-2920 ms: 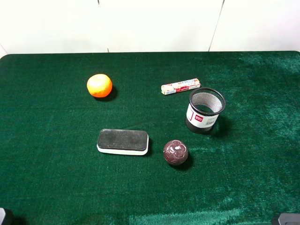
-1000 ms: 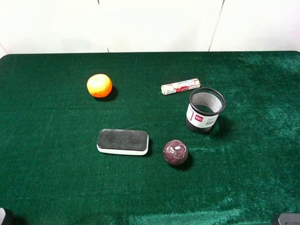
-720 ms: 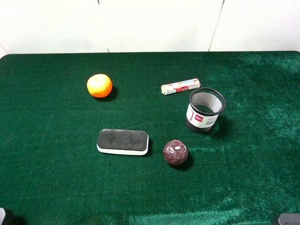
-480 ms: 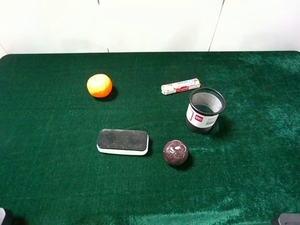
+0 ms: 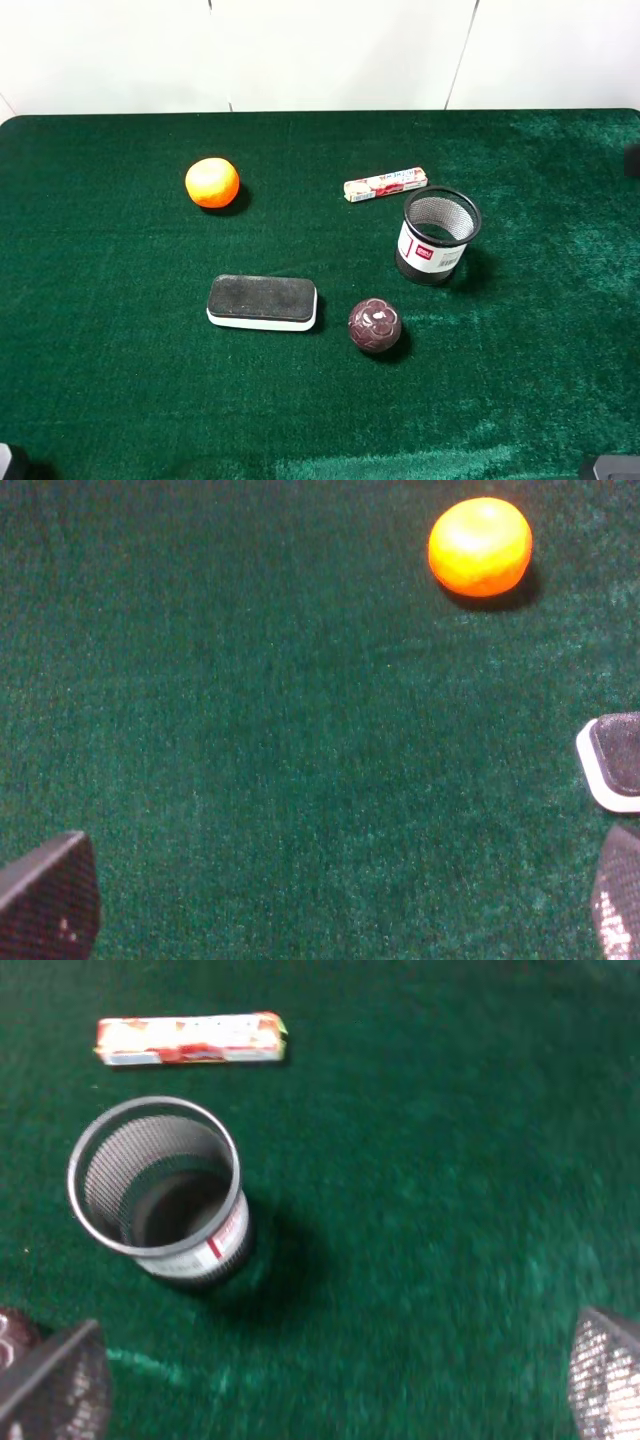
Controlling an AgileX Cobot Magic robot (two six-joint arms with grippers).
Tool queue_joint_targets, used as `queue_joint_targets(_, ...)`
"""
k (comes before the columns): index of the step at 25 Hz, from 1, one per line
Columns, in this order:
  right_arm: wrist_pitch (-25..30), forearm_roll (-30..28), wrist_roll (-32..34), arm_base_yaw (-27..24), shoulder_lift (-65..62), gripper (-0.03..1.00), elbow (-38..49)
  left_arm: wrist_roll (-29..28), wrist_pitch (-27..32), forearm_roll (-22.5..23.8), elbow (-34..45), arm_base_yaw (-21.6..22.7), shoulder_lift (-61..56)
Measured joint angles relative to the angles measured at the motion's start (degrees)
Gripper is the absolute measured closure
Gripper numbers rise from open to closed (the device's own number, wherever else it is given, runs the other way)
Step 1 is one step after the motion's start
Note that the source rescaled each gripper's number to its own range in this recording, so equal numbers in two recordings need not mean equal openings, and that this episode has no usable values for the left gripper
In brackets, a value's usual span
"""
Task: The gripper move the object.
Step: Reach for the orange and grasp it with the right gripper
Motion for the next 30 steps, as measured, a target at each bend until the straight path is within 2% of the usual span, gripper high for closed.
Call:
queue_joint_targets(6, -2.88, -4.73, 3.16, 11.23, 16.87, -0.03, -11.26, 0.0, 0.0, 0.0, 0.0, 0.0, 0.0)
queue_joint_targets(14, -4.81, -5.56, 1.15, 22.51, 35.67, -0.03, -26.87, 0.0, 0.0, 0.0, 0.0, 0.0, 0.0)
queue_joint_targets(24, -5.23, -5.45, -3.63, 30.21, 52.44, -0.03, -42.04, 0.0, 0.0, 0.0, 0.0, 0.0, 0.0)
queue_joint_targets(30, -5.23, -2.26, -6.46, 31.38, 61.55, -0.03, -49.98, 0.0, 0.0, 0.0, 0.0, 0.0, 0.0)
